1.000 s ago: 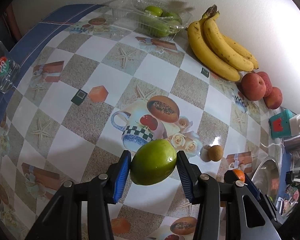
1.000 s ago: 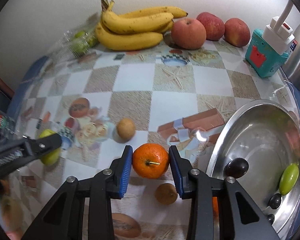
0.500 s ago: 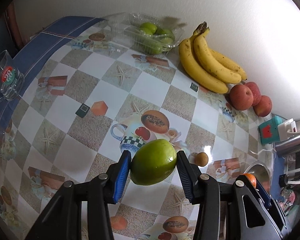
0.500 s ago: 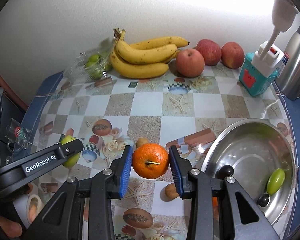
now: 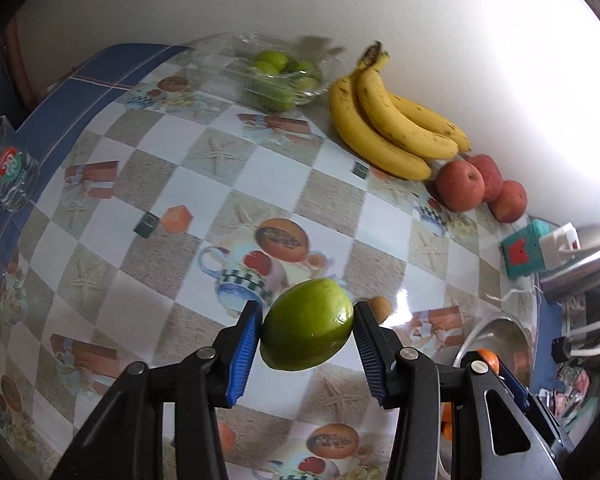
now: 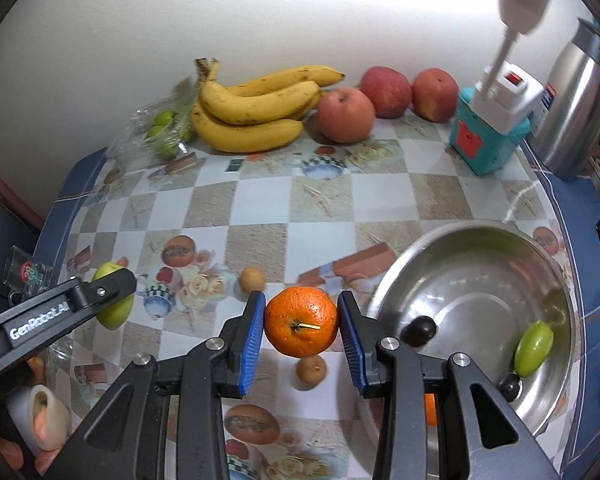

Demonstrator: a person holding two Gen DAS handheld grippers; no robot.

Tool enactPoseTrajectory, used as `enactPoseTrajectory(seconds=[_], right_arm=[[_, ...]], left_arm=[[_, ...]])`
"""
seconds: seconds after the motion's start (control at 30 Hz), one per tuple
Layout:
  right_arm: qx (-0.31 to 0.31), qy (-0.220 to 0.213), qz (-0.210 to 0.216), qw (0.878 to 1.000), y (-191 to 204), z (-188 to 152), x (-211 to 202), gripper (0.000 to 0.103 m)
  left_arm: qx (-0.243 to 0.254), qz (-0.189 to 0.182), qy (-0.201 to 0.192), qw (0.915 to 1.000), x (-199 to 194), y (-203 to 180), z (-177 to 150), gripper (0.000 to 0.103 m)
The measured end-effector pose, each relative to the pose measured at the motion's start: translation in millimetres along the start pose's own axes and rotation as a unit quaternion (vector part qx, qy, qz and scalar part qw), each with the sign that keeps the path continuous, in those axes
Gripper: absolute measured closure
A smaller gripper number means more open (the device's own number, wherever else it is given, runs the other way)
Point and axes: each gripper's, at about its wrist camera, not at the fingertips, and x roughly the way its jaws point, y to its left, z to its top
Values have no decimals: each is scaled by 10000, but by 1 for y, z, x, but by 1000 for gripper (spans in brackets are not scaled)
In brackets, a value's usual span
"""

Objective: Organize fruits
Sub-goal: 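Carry the green apple and mandarin in both tools over the steel bowl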

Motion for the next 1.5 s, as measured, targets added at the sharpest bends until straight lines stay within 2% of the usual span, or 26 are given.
enactPoseTrajectory(seconds=[0.6,1.03,1.27,1.5], right_arm=[[969,65,-405,9944,-84,-6,-4,64],[1757,-11,-614,9825,-145,-19,-19,64],[1844,42,-557,9813,-153,-22,-17,64],[1849,350,-509,9808,-154,-26,2,64]], left_arm=[[951,-446,332,9939,9,-77,-31,53],[1957,-721,852,9743,22,-149,-85,53],[2149,-686,1083,9682,31,-162,-103,53],[2153,-662,1322,9653,40,-160,-113,53]])
